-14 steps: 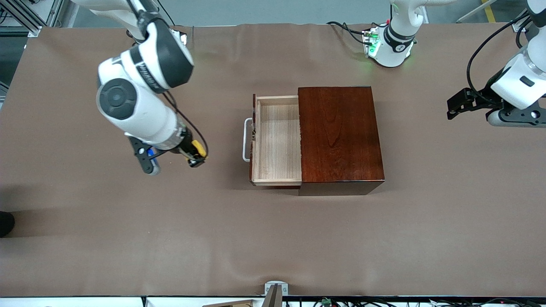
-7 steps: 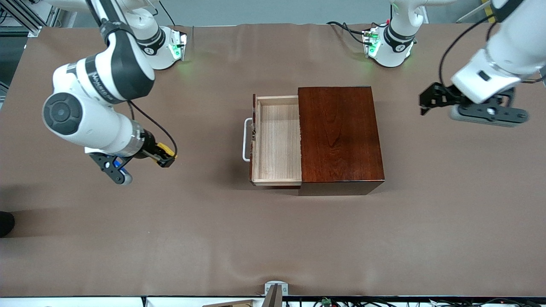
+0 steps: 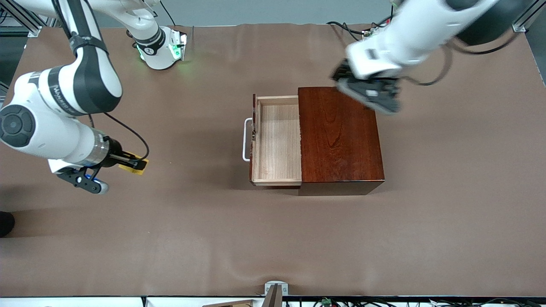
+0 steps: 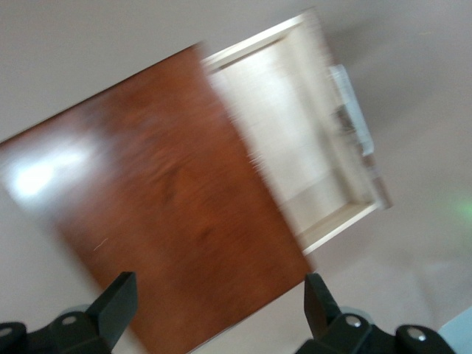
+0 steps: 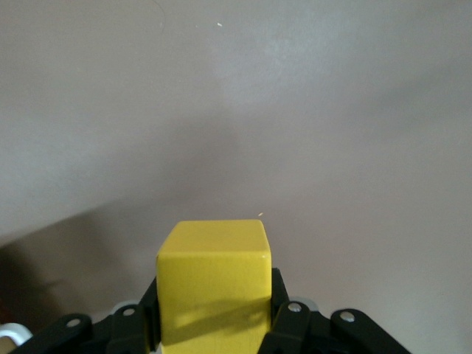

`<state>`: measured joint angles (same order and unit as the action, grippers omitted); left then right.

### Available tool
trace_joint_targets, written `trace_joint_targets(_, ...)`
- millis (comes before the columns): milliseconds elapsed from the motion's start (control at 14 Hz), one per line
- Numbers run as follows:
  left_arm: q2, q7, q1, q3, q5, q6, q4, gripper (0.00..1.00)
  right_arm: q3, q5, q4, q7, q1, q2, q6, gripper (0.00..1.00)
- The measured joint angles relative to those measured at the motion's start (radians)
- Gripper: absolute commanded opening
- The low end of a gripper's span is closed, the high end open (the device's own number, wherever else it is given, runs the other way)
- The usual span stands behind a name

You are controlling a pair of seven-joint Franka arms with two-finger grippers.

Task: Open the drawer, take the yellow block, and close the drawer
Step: 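Carry the block away with the right gripper while the left gripper reaches the drawer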

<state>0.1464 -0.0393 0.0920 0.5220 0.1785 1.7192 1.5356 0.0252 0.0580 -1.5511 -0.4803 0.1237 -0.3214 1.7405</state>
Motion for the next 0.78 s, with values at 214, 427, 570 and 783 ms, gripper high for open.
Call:
trace_joint_targets(214,0.185,0.013,0.171,0.007,-0.045,0.103,-0.127,1.00,0.000,-0.024,-0.010,0.152,-0.034,-0.015,0.054,0.00)
trace_joint_targets(427,0.332,0.141,0.349,0.005,-0.208,0.210,-0.197,1.00,-0.001,-0.025,-0.016,0.305,-0.087,-0.065,0.145,0.00)
trace_joint_targets(570,0.403,0.284,0.417,-0.002,-0.266,0.238,-0.213,1.00,-0.002,-0.025,-0.018,0.398,-0.119,-0.122,0.224,0.00)
trace_joint_targets(783,0.484,0.475,0.431,-0.023,-0.276,0.279,-0.226,1.00,-0.002,-0.032,-0.017,0.472,-0.134,-0.203,0.306,0.00)
